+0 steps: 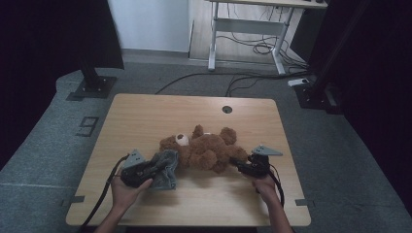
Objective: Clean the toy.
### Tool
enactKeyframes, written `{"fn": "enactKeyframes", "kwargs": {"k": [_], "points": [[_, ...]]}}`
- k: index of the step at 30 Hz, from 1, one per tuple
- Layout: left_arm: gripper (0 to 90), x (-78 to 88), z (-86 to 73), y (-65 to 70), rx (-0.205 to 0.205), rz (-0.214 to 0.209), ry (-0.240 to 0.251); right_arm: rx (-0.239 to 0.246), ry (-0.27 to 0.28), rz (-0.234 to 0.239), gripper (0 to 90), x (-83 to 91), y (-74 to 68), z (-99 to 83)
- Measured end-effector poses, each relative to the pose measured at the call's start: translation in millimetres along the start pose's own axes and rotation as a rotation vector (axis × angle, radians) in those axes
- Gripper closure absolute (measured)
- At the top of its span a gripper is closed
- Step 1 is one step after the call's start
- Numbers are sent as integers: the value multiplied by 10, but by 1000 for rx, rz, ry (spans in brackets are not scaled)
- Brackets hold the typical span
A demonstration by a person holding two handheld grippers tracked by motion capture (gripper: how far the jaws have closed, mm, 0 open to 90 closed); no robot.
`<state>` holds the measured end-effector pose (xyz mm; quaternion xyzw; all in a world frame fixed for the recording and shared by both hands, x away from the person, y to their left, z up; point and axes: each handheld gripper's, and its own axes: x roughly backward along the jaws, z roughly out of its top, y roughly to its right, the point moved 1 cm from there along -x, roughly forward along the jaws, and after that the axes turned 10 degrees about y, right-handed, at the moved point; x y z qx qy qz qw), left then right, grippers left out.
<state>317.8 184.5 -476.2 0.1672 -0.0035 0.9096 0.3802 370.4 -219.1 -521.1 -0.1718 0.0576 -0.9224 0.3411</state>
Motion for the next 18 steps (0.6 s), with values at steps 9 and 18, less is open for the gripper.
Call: {"fn": "enactKeyframes", "kwargs": {"k": [9,18], "points": [[718,-355,412,135,-24,-58,28,26,14,-4,539,13,-25,-6],[709,-770,579,452,-44,-136,19,18,18,-3,539,0,-39,-18]]}}
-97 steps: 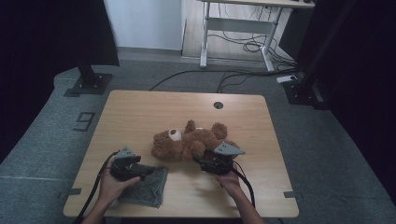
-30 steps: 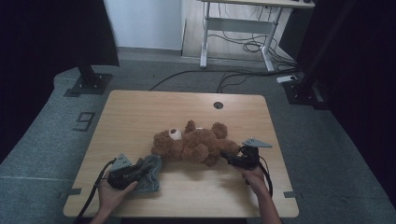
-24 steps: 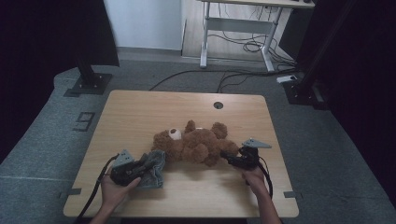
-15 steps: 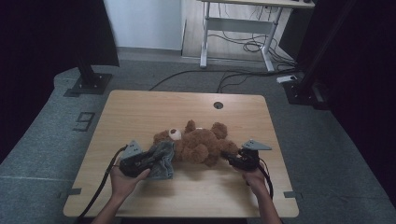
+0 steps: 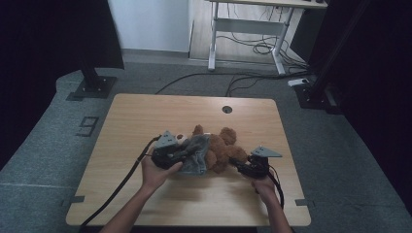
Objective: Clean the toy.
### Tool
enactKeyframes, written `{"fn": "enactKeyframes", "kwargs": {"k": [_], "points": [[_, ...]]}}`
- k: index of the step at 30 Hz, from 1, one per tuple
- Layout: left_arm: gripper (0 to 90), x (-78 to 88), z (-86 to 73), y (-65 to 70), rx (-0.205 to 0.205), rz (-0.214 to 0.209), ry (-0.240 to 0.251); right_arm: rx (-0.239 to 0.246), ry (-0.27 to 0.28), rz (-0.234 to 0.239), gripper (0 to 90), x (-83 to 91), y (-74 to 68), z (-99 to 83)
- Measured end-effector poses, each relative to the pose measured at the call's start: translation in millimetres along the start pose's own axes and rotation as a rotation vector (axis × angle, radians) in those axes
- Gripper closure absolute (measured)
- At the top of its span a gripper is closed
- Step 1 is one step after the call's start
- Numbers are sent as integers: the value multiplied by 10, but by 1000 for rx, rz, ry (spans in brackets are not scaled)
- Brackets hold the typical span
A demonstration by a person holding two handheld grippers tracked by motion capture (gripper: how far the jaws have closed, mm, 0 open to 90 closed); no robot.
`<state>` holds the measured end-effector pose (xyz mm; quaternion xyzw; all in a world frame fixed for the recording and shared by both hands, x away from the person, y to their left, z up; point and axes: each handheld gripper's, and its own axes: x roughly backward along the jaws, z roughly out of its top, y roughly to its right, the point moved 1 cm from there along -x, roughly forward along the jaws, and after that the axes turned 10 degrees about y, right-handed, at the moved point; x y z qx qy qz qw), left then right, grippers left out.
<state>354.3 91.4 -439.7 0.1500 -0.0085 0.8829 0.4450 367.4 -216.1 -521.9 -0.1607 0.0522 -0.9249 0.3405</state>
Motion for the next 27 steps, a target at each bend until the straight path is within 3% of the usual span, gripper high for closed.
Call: {"fn": "enactKeyframes", "kwargs": {"k": [4,5,6,7,11,14,15,16,17,20,23,26,27], "points": [[709,-214,3,72,0,-19,-21,11,3,-2,539,-2,-39,-4],[708,-329,-37,90,11,-30,-46,9,5,0,540,-9,-45,-7],[708,-329,-37,90,11,-30,-46,11,5,1,540,-16,-48,-8],[707,-428,-103,121,-3,-26,-76,14,8,-3,542,-21,-49,-9],[703,-477,-233,98,-10,-24,-115,30,6,-22,560,-12,-49,-9],[705,-405,-247,62,-15,-9,-104,35,2,-15,567,1,-36,-21],[706,-295,-259,-20,-14,26,-90,35,6,-12,567,3,-29,-27],[706,-295,-259,-20,-14,26,-90,35,6,-12,567,3,-29,-27],[705,-177,-268,-146,22,46,-77,42,11,0,566,11,-15,-37],[703,-61,-260,-245,42,57,-57,42,18,15,566,11,2,-51],[703,143,-231,-358,35,90,-26,39,22,23,565,9,14,-52],[704,240,-243,-429,41,111,-16,40,21,23,565,17,12,-50],[704,339,-282,-524,63,131,-9,42,23,24,565,22,9,-49]]}}
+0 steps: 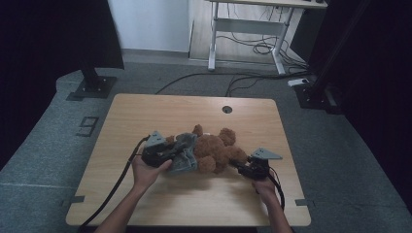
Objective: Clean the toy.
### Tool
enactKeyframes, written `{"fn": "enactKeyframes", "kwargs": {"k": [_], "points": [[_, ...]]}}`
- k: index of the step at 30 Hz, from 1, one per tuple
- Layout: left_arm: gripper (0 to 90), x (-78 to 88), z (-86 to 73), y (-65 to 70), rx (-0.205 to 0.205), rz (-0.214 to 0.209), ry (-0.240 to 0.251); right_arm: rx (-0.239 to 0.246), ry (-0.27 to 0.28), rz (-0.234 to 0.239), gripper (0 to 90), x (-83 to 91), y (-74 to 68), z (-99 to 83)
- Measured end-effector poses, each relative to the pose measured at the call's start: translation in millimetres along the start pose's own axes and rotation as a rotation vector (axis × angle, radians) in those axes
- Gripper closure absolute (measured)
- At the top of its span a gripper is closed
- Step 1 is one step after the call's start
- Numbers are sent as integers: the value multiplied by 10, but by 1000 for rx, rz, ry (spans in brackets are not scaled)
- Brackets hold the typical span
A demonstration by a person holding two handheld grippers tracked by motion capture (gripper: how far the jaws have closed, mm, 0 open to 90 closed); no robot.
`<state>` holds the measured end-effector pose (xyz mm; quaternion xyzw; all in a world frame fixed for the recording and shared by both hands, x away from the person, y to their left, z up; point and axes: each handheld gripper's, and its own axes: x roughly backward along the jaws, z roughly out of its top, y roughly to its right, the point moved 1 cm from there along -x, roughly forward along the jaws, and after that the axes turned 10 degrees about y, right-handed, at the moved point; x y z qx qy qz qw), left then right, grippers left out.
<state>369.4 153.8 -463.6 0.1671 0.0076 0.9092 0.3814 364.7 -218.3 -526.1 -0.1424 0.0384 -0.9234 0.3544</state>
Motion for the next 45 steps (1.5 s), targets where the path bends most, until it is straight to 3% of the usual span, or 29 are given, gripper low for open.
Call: {"fn": "enactKeyframes", "kwargs": {"k": [1,4,5,6,16,17,21,23,24,25,27,28,29,30,31,33,35,36,37,38,39,40,42,45], "points": [[705,0,0,0,0,0,0,0,0,0,565,0,0,0],[707,149,-120,-215,46,46,2,-2,-1,6,565,4,1,2],[708,149,-120,-215,46,46,2,-2,-1,6,565,4,1,2],[709,192,-183,-267,33,82,-11,-1,2,7,564,1,-3,3],[720,340,-301,-408,4,196,-57,-6,1,6,562,5,-3,5],[720,347,-330,-435,-7,226,-73,-8,3,6,562,3,-3,4],[723,384,-351,-481,34,216,-63,-13,7,7,559,-2,7,1],[726,397,-269,-404,26,190,-35,-17,4,3,560,-3,9,0],[732,383,-151,-295,18,145,-7,-20,7,3,560,0,16,0],[735,383,-151,-295,18,145,-7,-20,7,3,560,0,16,0],[737,323,-29,-170,0,113,5,-23,7,3,560,1,15,-2],[741,222,73,-39,-8,73,11,-23,7,2,560,0,13,-2],[743,222,73,-39,-8,73,11,-23,7,2,560,0,13,-2],[744,94,152,93,-16,27,11,-22,6,2,560,4,11,-3],[746,94,152,93,-16,27,11,-22,5,2,560,4,10,-3],[747,-56,215,238,-33,-11,4,-22,5,2,560,4,10,-3],[747,-205,274,411,-57,-49,0,-25,7,4,560,0,14,-6],[747,-350,326,573,-76,-87,-1,-25,5,6,560,1,16,-8],[747,-350,326,573,-76,-87,-1,-25,5,6,560,1,16,-8],[747,-503,353,710,-93,-112,-13,-25,6,5,560,2,12,-10],[747,-503,353,710,-93,-112,-13,-28,9,4,560,0,9,-12],[747,-654,350,806,-88,-132,-28,-29,6,4,560,3,6,-13],[746,-727,338,845,-80,-139,-32,-32,6,3,560,2,3,-18],[745,-965,226,979,-86,-157,-77,-40,9,2,561,-5,9,-27]]}}
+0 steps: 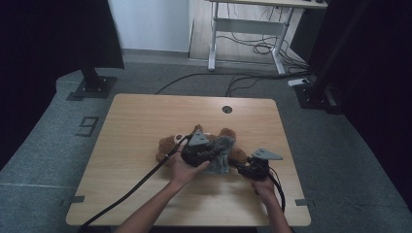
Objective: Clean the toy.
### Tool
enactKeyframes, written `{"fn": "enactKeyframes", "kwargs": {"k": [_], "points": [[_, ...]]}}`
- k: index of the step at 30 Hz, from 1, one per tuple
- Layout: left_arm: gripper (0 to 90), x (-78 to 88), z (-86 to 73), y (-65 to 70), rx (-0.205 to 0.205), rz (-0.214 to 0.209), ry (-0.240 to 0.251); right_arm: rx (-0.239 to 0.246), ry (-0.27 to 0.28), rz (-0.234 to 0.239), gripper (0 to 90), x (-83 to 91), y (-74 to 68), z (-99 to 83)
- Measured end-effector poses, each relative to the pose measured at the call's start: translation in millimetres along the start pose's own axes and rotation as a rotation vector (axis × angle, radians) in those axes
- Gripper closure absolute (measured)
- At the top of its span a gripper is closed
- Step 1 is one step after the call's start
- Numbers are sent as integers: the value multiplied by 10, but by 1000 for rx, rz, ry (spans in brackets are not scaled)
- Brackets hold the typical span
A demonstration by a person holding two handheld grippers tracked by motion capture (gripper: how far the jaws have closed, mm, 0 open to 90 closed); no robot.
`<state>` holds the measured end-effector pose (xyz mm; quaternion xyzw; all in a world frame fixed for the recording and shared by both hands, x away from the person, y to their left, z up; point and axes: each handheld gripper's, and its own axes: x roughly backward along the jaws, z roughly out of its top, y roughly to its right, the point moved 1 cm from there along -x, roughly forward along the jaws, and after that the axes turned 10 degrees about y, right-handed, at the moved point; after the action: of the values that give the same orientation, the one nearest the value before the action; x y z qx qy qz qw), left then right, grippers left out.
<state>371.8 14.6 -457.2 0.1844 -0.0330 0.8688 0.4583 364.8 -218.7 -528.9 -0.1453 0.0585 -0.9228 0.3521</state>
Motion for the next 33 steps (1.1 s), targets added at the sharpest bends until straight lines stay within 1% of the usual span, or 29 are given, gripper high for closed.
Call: {"fn": "enactKeyframes", "kwargs": {"k": [1,3,4,5,6,7,8,10,13,15,16,17,19,20,21,22,23,24,25,27,28,29,30,31,32,33], "points": [[745,0,0,0,0,0,0,2,0,-1,561,0,0,-1],[744,-55,-56,7,-2,-1,-17,4,0,-1,561,2,0,-3],[743,-71,-106,12,-27,12,-34,7,1,0,562,4,-1,-5],[743,-69,-117,18,-40,18,-39,7,1,1,562,5,-4,-4],[743,-69,-117,18,-40,18,-39,9,2,2,562,5,-9,-2],[743,-56,-131,37,-68,27,-51,11,0,0,562,7,-16,1],[743,-56,-131,37,-68,27,-51,11,0,0,562,7,-16,1],[744,-25,-145,41,-87,39,-61,19,2,0,562,12,-20,5],[745,78,-195,-2,-87,53,-66,28,2,6,562,28,-19,6],[745,106,-207,-15,-86,55,-65,27,0,11,562,31,-10,2],[745,154,-229,-40,-76,60,-63,27,0,11,562,31,-10,2],[744,255,-267,-93,-62,64,-63,24,3,14,563,32,-7,1],[744,378,-316,-149,-59,83,-60,24,4,15,563,40,-10,4],[743,378,-316,-149,-59,83,-60,24,4,15,563,40,-10,4],[743,509,-373,-228,-48,105,-54,30,4,22,563,52,-7,4],[743,509,-373,-228,-48,105,-54,30,4,22,563,52,-7,4],[743,639,-432,-317,-26,114,-48,25,6,29,563,53,0,1],[743,639,-432,-317,-26,114,-48,25,6,29,563,53,0,1],[742,704,-459,-355,-14,117,-41,27,6,35,563,51,2,-1],[742,828,-502,-419,-4,108,-25,28,6,35,563,49,-1,-1],[742,947,-538,-475,7,119,-12,28,5,35,563,50,-1,-2],[742,947,-538,-475,7,119,-12,28,5,35,563,50,-1,-2],[742,1056,-569,-526,20,132,1,28,3,36,562,51,0,-3],[741,1056,-569,-526,20,132,1,28,3,36,562,51,0,-3],[741,1105,-582,-550,27,137,6,28,3,36,562,50,0,-4],[741,1191,-604,-591,35,153,11,28,2,36,563,49,1,-5]]}}
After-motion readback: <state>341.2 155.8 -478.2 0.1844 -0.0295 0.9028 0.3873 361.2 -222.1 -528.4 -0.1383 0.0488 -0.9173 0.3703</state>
